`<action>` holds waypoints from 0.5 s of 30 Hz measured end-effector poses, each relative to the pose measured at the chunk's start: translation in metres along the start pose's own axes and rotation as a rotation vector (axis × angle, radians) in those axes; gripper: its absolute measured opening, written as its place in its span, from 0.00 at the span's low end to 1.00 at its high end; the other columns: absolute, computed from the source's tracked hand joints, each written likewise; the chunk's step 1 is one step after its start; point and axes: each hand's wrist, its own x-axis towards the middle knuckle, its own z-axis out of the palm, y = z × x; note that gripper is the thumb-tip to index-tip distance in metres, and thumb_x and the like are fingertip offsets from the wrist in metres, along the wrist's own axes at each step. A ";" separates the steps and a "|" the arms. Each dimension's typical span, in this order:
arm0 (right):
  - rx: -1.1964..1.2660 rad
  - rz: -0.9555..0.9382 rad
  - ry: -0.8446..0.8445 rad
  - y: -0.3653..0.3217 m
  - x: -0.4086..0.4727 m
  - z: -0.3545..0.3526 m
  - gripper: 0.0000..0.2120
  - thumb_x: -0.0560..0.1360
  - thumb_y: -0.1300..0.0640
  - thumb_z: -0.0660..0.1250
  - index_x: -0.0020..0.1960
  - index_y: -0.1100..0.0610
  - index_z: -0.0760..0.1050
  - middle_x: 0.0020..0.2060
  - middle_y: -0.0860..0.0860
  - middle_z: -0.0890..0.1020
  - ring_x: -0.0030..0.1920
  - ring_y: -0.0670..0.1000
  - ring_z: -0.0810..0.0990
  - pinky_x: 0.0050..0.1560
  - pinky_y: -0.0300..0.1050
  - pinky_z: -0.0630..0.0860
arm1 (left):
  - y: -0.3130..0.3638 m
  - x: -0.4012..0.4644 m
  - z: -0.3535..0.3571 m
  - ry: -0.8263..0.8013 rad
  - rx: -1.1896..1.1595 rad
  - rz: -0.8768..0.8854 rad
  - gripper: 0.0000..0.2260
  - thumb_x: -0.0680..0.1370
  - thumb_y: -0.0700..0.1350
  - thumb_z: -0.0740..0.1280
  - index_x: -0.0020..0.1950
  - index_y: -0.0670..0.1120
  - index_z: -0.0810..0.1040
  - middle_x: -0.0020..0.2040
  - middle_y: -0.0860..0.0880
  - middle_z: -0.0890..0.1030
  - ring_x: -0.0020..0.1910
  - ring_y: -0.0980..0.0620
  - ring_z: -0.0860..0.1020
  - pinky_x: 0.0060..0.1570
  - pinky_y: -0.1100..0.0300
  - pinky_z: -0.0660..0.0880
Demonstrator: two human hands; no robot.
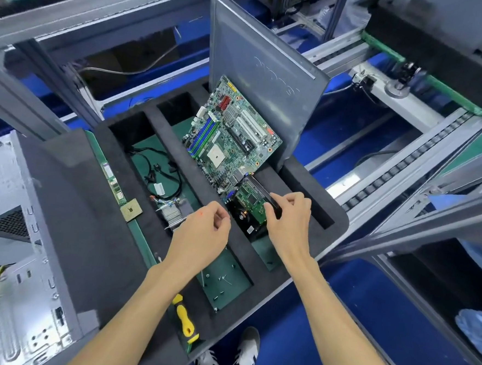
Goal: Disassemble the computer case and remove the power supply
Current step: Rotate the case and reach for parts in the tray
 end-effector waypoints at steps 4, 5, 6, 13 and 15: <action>-0.064 0.010 -0.008 0.006 0.007 -0.008 0.18 0.81 0.51 0.67 0.68 0.57 0.79 0.52 0.49 0.72 0.58 0.51 0.66 0.62 0.40 0.59 | 0.001 0.002 0.001 -0.028 0.028 -0.002 0.04 0.81 0.49 0.60 0.48 0.55 0.74 0.42 0.59 0.77 0.45 0.57 0.77 0.45 0.54 0.75; -0.069 0.019 -0.016 0.007 0.009 -0.009 0.18 0.81 0.51 0.67 0.68 0.57 0.79 0.53 0.49 0.73 0.59 0.52 0.66 0.63 0.41 0.59 | 0.001 0.002 0.002 -0.035 0.031 -0.005 0.04 0.81 0.49 0.60 0.48 0.55 0.74 0.42 0.59 0.77 0.45 0.57 0.77 0.45 0.54 0.75; -0.071 0.028 -0.027 0.007 0.010 -0.009 0.18 0.81 0.51 0.67 0.68 0.57 0.78 0.54 0.50 0.74 0.60 0.52 0.66 0.64 0.42 0.60 | 0.001 0.003 0.002 -0.041 0.031 -0.006 0.04 0.81 0.49 0.60 0.48 0.55 0.74 0.42 0.59 0.77 0.45 0.57 0.76 0.45 0.54 0.75; -0.015 0.017 -0.086 0.001 0.005 -0.019 0.22 0.81 0.49 0.66 0.73 0.54 0.74 0.60 0.50 0.76 0.63 0.50 0.66 0.67 0.46 0.62 | 0.005 0.004 -0.008 -0.036 -0.161 0.050 0.05 0.82 0.46 0.62 0.50 0.55 0.75 0.43 0.57 0.78 0.43 0.59 0.76 0.41 0.63 0.70; 0.033 -0.034 -0.058 -0.010 0.005 -0.027 0.22 0.81 0.48 0.67 0.73 0.53 0.74 0.60 0.48 0.76 0.63 0.48 0.66 0.67 0.46 0.64 | 0.011 0.003 -0.015 -0.018 -0.199 0.078 0.05 0.82 0.46 0.62 0.53 0.54 0.76 0.46 0.57 0.79 0.45 0.59 0.77 0.43 0.65 0.71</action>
